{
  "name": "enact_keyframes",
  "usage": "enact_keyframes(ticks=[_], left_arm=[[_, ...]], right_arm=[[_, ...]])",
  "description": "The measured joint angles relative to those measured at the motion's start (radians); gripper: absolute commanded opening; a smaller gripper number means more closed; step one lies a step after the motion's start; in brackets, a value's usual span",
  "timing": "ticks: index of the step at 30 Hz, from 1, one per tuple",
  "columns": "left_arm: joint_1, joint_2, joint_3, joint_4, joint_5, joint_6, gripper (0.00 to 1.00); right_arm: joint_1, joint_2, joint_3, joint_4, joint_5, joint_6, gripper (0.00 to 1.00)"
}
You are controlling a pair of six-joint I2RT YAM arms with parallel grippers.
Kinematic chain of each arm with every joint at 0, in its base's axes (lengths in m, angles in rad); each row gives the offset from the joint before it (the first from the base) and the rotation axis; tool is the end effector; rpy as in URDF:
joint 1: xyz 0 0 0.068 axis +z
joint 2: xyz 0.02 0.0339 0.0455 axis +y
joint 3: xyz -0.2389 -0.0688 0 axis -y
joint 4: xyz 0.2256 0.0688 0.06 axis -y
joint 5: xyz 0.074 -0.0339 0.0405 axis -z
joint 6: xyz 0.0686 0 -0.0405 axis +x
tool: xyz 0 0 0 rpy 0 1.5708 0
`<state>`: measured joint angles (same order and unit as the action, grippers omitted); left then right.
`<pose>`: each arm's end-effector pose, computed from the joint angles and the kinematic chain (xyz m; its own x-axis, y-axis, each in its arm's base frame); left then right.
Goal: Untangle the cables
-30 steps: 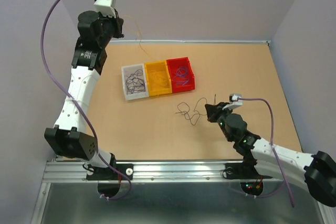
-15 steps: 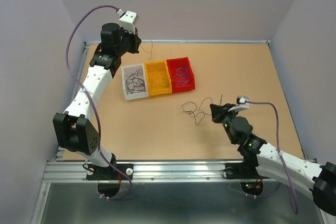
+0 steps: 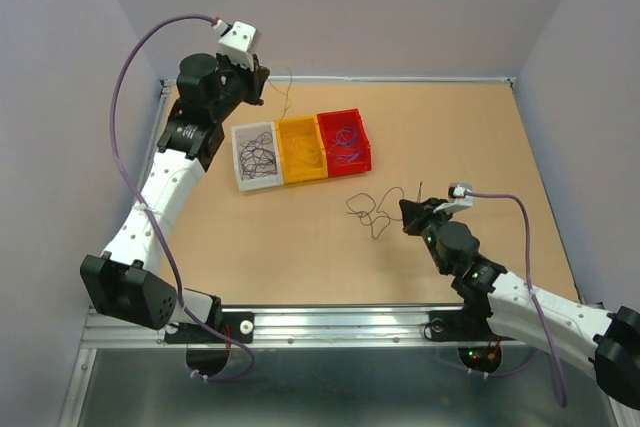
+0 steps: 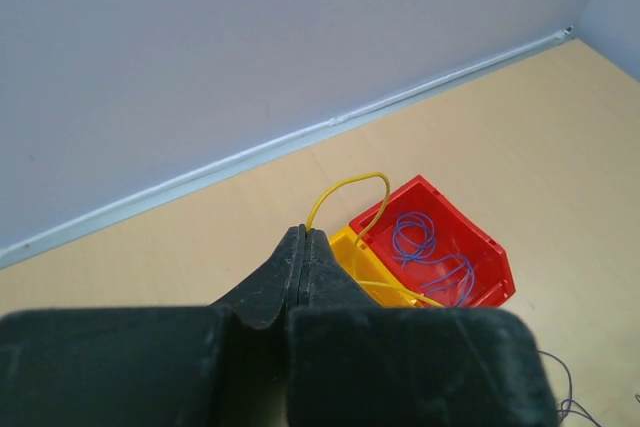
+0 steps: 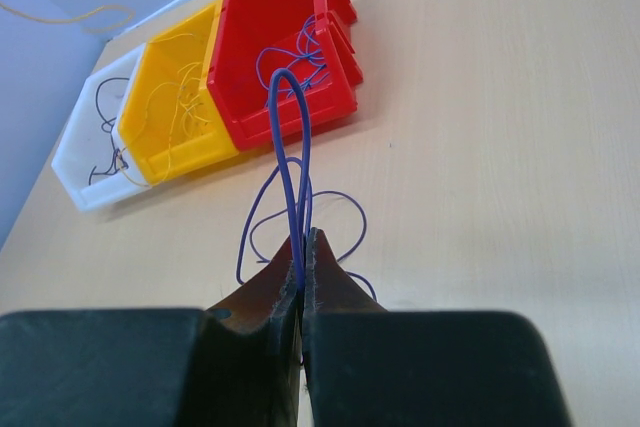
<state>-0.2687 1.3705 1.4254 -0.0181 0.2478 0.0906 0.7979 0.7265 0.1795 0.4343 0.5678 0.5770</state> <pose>0.3184 -0.1051 0.4251 0.0800 0.0690 -0.9944 0.4884 0.8669 0.0994 0.1635 0.1148 0.1913 -0.1915 0.4623 -0.8658 -0.1503 0.8579 0.4914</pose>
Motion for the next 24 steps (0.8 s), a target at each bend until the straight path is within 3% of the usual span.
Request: enact_keyframes(ticks=[14, 20, 24], left_arm=[[-0.078, 0.029, -0.076, -0.008, -0.049, 0.064, 0.00], [-0.084, 0.159, -0.077, -0.008, -0.129, 0.093, 0.00], [-0.106, 0.344, -0.051, -0.024, -0.239, 0.126, 0.00]], right_arm=[[0.000, 0.003, 0.000, 0.000, -0.012, 0.000, 0.00], [0.000, 0.003, 0.000, 0.000, -0.018, 0.000, 0.01], [0.000, 0.005, 0.000, 0.001, -0.020, 0.000, 0.00]])
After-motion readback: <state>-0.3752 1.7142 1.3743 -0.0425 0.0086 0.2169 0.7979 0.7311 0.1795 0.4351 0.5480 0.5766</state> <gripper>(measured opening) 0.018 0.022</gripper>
